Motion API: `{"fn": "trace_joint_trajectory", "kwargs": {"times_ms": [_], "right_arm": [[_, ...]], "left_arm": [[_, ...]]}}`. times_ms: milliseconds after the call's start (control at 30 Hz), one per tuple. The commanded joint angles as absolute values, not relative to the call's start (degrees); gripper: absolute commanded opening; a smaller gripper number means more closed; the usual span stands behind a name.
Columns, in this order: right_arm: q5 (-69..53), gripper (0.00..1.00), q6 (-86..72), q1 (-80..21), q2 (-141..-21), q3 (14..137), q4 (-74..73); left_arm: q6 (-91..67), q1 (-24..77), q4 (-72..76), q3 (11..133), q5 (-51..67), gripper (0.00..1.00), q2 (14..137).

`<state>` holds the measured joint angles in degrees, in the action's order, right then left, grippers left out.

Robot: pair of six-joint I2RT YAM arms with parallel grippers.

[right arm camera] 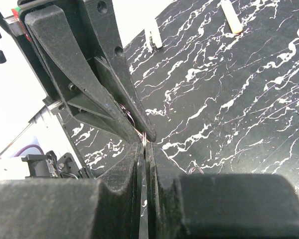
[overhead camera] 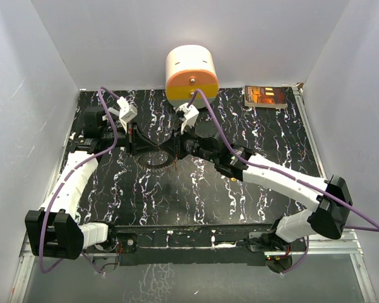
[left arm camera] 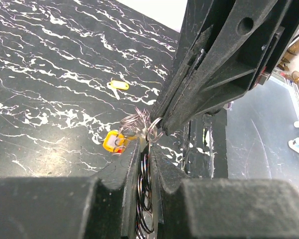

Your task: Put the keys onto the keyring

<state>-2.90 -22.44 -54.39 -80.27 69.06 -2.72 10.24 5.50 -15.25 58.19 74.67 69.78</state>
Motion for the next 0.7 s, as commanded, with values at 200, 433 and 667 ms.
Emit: {"fn": "trace_joint_trajectory", "kwargs": {"times_ms": [200,433,667], "right_arm": [[-1.78,0.11,-22.43,-54.8,-75.32,67.72,0.63],[-0.33,0.19,-22.18,-54.82,-73.4,66.98,-0.55],[0.13,0.33,-20.01,-54.84,-72.71,66.88,-0.8]], "left_arm": [[11.55,4.66,-15.32,61.17,73.18,0.0,69.63],[13.63,4.66,-17.15,61.41,73.78,0.0,69.64],[16.68,4.66,-20.59,62.09,74.86,0.0,69.55]]}}
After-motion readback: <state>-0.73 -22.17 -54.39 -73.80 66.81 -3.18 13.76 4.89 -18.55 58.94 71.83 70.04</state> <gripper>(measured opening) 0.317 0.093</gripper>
